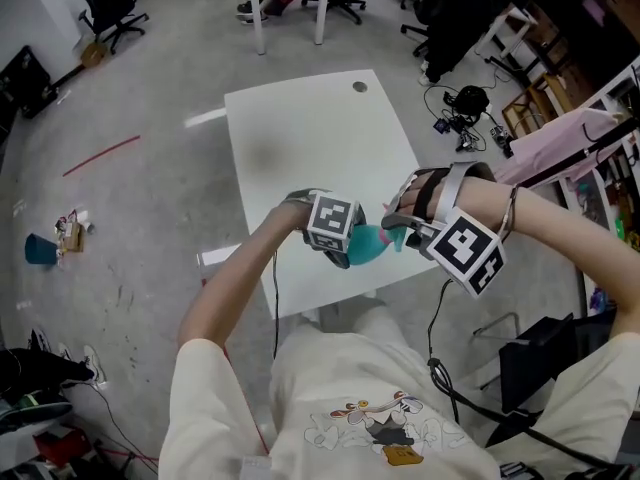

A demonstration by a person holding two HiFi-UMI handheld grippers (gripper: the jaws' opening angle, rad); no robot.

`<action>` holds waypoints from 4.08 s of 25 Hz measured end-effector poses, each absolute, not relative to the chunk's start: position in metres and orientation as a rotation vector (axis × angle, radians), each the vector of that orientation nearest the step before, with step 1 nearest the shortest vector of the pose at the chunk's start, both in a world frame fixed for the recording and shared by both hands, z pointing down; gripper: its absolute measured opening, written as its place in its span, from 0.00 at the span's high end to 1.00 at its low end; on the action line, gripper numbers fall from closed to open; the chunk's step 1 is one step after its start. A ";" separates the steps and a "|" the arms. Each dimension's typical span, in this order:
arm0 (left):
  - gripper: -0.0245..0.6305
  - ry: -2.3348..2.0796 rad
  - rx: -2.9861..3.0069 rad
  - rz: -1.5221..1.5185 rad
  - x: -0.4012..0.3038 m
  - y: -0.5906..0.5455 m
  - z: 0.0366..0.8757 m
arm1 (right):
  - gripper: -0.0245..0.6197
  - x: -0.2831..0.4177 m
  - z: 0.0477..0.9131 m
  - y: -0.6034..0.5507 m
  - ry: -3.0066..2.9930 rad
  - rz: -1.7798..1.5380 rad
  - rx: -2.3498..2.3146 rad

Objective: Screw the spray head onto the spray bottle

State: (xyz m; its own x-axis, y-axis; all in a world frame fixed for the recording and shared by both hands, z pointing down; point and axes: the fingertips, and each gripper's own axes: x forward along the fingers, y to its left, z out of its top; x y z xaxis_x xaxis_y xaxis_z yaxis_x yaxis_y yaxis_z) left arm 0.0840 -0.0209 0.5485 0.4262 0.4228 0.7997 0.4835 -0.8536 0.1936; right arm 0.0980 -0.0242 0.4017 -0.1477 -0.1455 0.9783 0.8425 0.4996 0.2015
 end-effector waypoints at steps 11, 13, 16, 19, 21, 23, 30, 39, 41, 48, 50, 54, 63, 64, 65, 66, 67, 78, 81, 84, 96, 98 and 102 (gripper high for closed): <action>0.35 -0.882 -2.524 -1.410 0.095 -0.012 0.543 | 0.75 0.106 0.429 -0.009 -1.468 -0.938 -0.700; 0.35 -0.879 -2.513 -1.407 0.096 -0.012 0.543 | 0.75 0.106 0.430 -0.008 -1.472 -0.921 -0.700; 0.35 -0.860 -2.505 -1.407 0.099 -0.013 0.543 | 0.76 0.108 0.431 -0.008 -1.472 -0.886 -0.690; 0.35 -0.813 -2.579 -1.413 0.103 -0.015 0.542 | 0.76 0.112 0.432 -0.017 -1.515 -0.759 -0.605; 0.35 -0.748 -2.655 -1.401 0.109 -0.018 0.540 | 0.76 0.115 0.430 -0.025 -1.568 -0.645 -0.538; 0.35 -0.649 -2.703 -1.390 0.113 -0.025 0.539 | 0.76 0.118 0.430 -0.031 -1.614 -0.532 -0.482; 0.35 -0.140 -2.668 -1.505 0.116 -0.058 0.544 | 0.76 0.118 0.433 -0.049 -1.677 -0.236 -0.298; 0.35 0.653 -2.812 -1.427 0.124 -0.093 0.541 | 0.76 0.119 0.429 -0.087 -1.755 0.287 0.123; 0.35 0.799 -2.794 -1.405 0.123 -0.100 0.539 | 0.76 0.120 0.428 -0.094 -1.765 0.382 0.206; 0.35 0.875 -2.820 -1.413 0.124 -0.100 0.547 | 0.76 0.120 0.432 -0.093 -1.778 0.529 0.263; 0.35 0.831 -2.829 -1.426 0.123 -0.101 0.550 | 0.64 0.119 0.433 -0.088 -1.772 0.491 0.227; 0.35 0.705 -2.814 -1.462 0.117 -0.107 0.556 | 0.60 0.126 0.430 -0.090 -1.775 0.419 0.217; 0.35 0.043 -2.867 -1.428 0.102 -0.086 0.563 | 0.59 0.124 0.383 -0.078 -1.817 0.104 0.063; 0.35 -0.061 -2.885 -1.408 0.101 -0.080 0.561 | 0.59 0.122 0.378 -0.071 -1.814 0.063 0.017; 0.35 -0.179 -2.905 -1.378 0.101 -0.072 0.558 | 0.59 0.120 0.374 -0.064 -1.811 0.022 -0.030; 0.35 -0.299 -2.921 -1.344 0.100 -0.064 0.555 | 0.59 0.118 0.369 -0.058 -1.813 -0.020 -0.075; 0.35 -0.415 -2.929 -1.307 0.098 -0.055 0.551 | 0.59 0.115 0.364 -0.053 -1.818 -0.066 -0.118; 0.35 -1.123 -2.670 -1.204 0.091 0.021 0.502 | 0.59 0.104 0.341 -0.031 -1.760 -0.560 -0.454; 0.35 -1.204 -2.603 -1.214 0.090 0.034 0.495 | 0.59 0.104 0.349 -0.014 -1.710 -0.579 -0.557; 0.35 -1.243 -2.595 -1.200 0.091 0.039 0.490 | 0.59 0.103 0.359 0.003 -1.685 -0.610 -0.630; 0.35 -1.283 -2.521 -1.220 0.091 0.044 0.482 | 0.74 0.095 0.369 0.025 -1.659 -0.663 -0.755; 0.35 -1.283 -2.509 -1.227 0.091 0.045 0.483 | 0.74 0.095 0.369 0.026 -1.658 -0.649 -0.763; 0.35 -1.272 -2.474 -1.255 0.092 0.048 0.487 | 0.74 0.096 0.373 0.030 -1.642 -0.650 -0.781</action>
State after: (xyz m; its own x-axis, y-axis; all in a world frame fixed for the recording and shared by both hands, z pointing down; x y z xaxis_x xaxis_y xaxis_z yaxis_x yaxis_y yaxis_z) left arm 0.0916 0.0481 0.4871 0.3156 0.6373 0.7030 0.7112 -0.6494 0.2693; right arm 0.0959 0.0301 0.3734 -0.1312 0.1498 0.9800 0.7801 0.6256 0.0088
